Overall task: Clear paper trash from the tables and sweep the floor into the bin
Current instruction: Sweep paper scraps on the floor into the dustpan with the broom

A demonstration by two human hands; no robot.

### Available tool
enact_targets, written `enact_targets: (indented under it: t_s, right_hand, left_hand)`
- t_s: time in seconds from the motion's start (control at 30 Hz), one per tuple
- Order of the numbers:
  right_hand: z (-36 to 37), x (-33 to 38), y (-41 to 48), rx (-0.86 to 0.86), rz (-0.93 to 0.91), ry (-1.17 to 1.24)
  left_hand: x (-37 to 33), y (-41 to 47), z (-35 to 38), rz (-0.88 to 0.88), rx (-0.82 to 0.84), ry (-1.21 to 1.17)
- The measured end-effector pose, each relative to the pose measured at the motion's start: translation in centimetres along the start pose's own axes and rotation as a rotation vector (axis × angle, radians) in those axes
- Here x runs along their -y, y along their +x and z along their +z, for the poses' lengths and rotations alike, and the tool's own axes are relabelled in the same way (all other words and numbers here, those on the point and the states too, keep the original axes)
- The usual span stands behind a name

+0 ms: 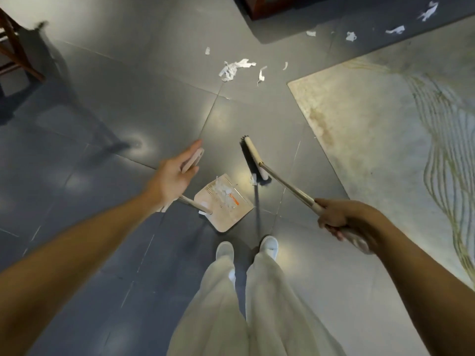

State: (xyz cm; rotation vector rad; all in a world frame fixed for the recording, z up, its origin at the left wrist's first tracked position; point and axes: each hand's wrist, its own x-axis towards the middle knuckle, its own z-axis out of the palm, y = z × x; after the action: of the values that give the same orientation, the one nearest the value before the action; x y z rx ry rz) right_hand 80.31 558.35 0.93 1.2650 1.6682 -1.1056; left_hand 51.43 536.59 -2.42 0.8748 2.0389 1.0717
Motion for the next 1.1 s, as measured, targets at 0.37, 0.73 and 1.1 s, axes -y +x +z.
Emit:
enact_targets:
  t_s: [0.37, 0.73, 1.1]
  right_hand:
    - [1.5, 4.3, -3.5, 0.239, 0.032, 0.355]
    - [-14.9, 13.3, 4.0, -0.003, -0.031, 0.388]
    - [-35.8, 24.5, 16.9, -0.143, -0.098, 0.63]
  left_hand:
    - [0.3, 3.0, -1.1, -0.001, -0.113, 0.0]
    - [-3.1, 18.8, -5.4, -0.008, -0.213, -0.038]
    - [-8.2, 41.6, -11.4, 0.02, -0.209, 0.084]
